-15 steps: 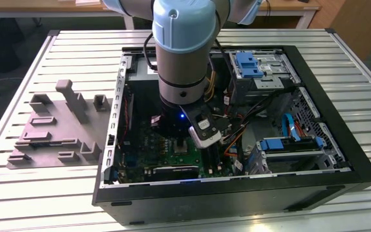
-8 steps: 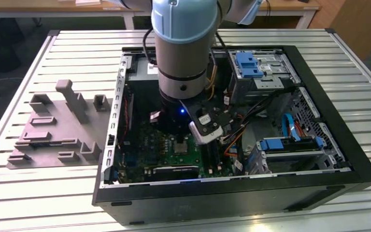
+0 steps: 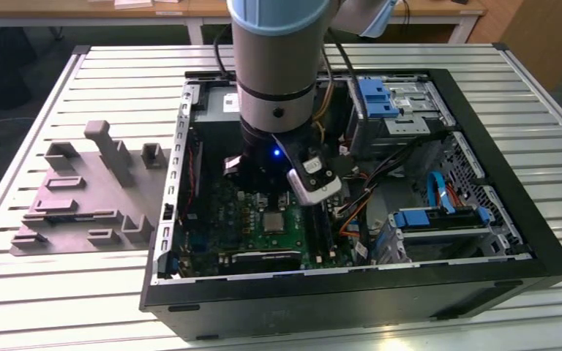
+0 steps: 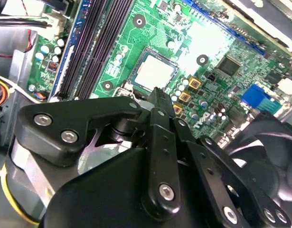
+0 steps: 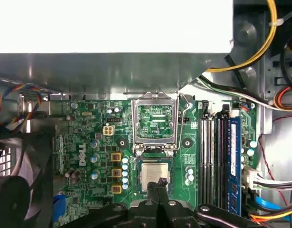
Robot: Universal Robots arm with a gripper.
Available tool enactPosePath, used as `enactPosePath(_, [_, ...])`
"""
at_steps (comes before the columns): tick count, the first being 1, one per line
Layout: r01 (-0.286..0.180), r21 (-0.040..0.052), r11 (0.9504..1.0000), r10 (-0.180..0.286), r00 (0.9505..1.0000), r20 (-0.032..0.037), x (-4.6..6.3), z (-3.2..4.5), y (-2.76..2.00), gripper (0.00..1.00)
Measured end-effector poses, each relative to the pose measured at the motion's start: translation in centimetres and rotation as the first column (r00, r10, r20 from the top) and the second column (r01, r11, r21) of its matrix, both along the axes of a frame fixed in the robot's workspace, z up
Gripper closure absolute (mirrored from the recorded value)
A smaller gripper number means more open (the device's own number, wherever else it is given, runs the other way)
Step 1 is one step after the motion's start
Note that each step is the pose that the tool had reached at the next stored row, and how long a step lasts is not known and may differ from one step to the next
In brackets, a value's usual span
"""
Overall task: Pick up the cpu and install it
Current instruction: 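Close the cpu cover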
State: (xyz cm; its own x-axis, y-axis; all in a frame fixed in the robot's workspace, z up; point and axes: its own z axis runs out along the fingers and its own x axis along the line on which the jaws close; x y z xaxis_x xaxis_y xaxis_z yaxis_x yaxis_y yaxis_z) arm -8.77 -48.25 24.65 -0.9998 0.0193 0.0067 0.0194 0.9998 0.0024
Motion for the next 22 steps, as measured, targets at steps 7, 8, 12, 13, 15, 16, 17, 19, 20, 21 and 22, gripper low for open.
enactPosePath(7, [-0.068,-0.0011,0.9977,0.068,0.9977,0.0006,0.00,0.00,0.29,0.89])
enactPosePath(8, [-0.086,-0.0011,0.9963,0.086,0.9963,0.0007,0.00,-0.01,0.29,0.89])
enactPosePath(12, [-0.158,-0.0011,0.9874,0.158,0.9874,0.0007,0.00,-0.07,0.29,0.89])
enactPosePath(13, [-0.176,-0.0010,0.9845,0.176,0.9845,0.0007,0.00,-0.09,0.30,0.89])
enactPosePath(15, [-0.204,-0.0011,0.9790,0.204,0.9790,0.0006,0.00,-0.09,0.29,0.89])
enactPosePath(16, [-0.216,-0.0010,0.9765,0.216,0.9765,0.0007,0.00,-0.10,0.29,0.89])
enactPosePath(17, [-0.227,-0.0010,0.9740,0.227,0.9740,0.0007,0.00,-0.10,0.30,0.89])
enactPosePath(19, [-0.250,-0.0011,0.9682,0.250,0.9682,0.0007,0.00,-0.11,0.29,0.89])
enactPosePath(20, [-0.262,-0.0011,0.9652,0.262,0.9652,0.0007,0.00,-0.11,0.29,0.89])
enactPosePath(21, [-0.271,-0.0011,0.9625,0.271,0.9625,0.0007,0.00,-0.11,0.29,0.89])
enactPosePath(22, [-0.280,-0.0010,0.9600,0.280,0.9600,0.0007,0.00,-0.11,0.29,0.89])
